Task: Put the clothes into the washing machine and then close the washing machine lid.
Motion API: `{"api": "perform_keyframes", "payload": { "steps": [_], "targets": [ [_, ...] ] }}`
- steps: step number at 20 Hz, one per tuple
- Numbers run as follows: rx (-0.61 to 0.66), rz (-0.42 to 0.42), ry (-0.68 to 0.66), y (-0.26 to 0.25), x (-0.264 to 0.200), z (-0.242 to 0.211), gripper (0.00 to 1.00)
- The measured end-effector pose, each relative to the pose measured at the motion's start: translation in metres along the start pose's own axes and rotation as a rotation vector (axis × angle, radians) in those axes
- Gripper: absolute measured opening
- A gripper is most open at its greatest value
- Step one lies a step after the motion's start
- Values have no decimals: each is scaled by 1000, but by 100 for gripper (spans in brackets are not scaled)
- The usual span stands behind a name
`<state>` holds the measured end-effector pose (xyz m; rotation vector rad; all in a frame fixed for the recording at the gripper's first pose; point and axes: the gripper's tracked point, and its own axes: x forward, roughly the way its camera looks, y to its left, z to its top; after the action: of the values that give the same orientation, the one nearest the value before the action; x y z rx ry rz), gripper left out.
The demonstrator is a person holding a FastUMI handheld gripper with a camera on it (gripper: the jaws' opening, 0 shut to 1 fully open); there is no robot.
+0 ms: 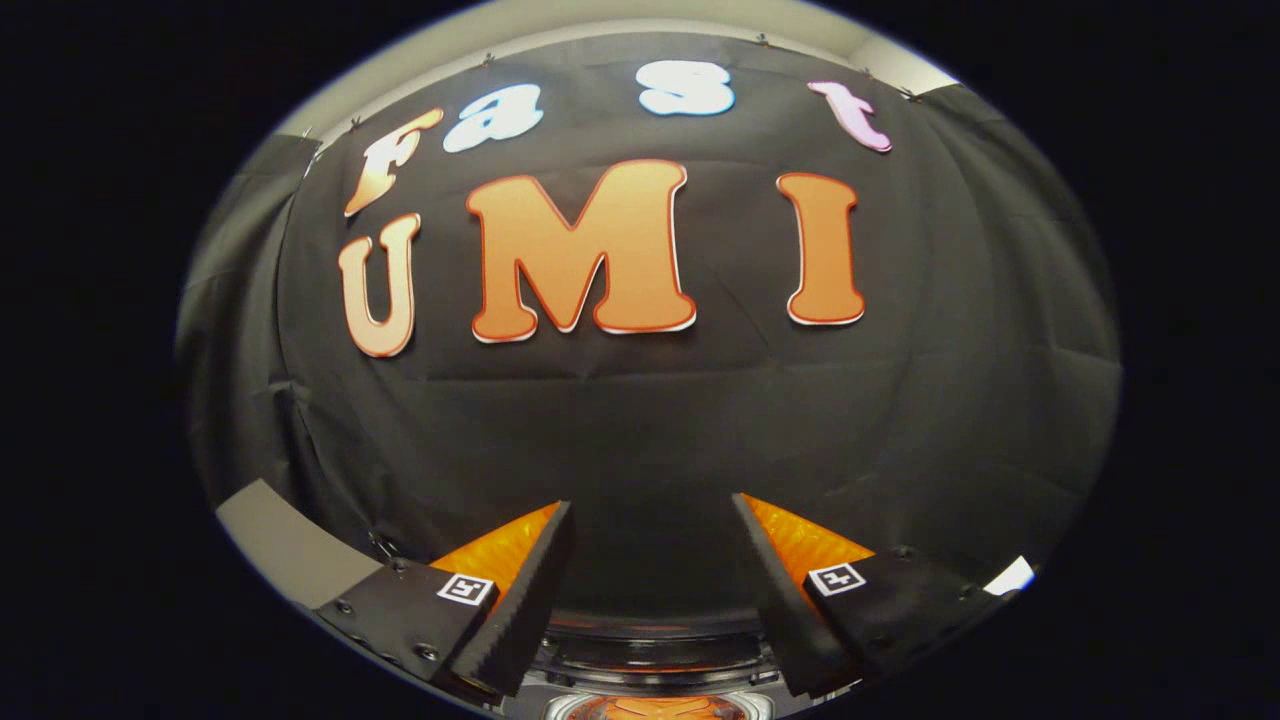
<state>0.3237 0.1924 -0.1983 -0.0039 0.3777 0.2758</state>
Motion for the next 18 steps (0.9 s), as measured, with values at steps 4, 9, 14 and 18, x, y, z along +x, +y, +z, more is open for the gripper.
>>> {"api": "perform_keyframes", "payload": {
  "steps": [4,9,14,18],
  "targets": [
    [14,20,106,7,32,-31,99],
    [17,-6,181,0,58,-56,99],
    [35,-56,234,-19,75,-78,98],
    [8,-42,180,-17,69,-72,99]
  ]
}}
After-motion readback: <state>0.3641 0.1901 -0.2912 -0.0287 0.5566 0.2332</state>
